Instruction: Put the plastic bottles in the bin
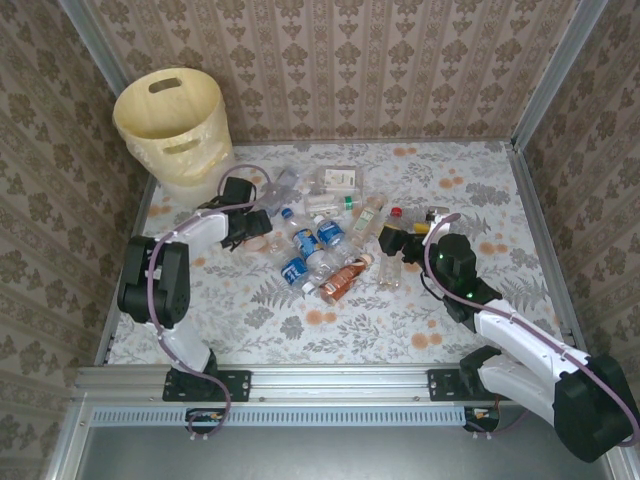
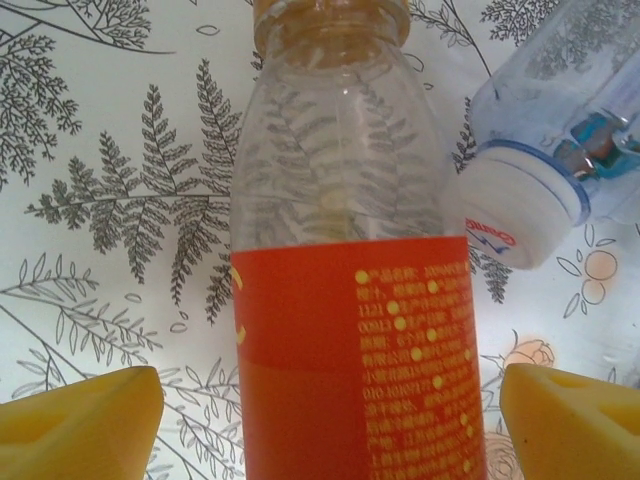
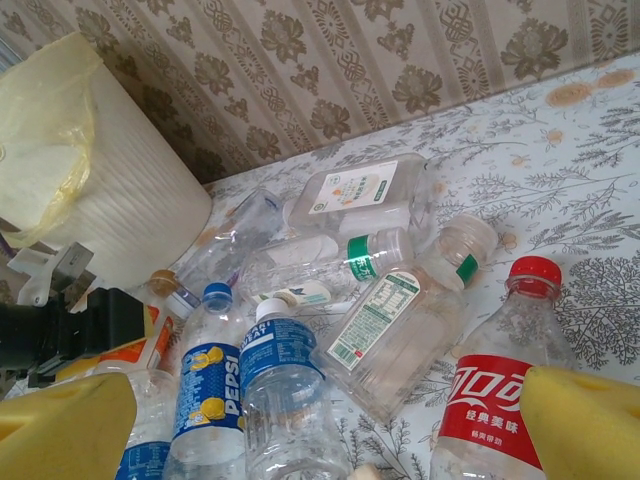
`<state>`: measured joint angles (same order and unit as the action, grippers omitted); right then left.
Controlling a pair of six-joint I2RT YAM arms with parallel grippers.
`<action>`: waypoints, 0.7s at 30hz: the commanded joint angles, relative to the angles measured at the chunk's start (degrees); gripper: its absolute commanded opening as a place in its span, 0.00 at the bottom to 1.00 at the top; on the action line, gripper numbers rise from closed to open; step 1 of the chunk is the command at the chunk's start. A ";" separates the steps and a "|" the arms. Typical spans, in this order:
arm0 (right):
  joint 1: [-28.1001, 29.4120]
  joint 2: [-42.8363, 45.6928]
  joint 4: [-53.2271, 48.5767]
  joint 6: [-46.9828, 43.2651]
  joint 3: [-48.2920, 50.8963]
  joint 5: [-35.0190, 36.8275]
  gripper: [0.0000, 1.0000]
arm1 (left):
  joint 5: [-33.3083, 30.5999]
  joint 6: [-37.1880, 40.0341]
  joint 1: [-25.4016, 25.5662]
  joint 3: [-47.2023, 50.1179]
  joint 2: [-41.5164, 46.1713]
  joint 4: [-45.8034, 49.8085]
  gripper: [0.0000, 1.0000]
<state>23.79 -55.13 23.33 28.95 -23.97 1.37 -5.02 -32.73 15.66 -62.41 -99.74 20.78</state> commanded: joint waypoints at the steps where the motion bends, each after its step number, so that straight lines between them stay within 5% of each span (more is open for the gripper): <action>1: 0.20 0.98 -0.77 0.93 0.67 1.54 1.00 | 2.18 2.70 -0.89 -1.59 -1.93 -1.12 0.87; 21: 0.25 0.99 -1.31 1.06 0.92 1.92 1.00 | 4.91 4.47 -1.57 -2.78 -7.04 -3.56 0.74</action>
<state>23.79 -55.05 22.46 28.99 -23.73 2.24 -0.14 -29.91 14.41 -63.53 -105.41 17.37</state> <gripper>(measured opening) 0.999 0.742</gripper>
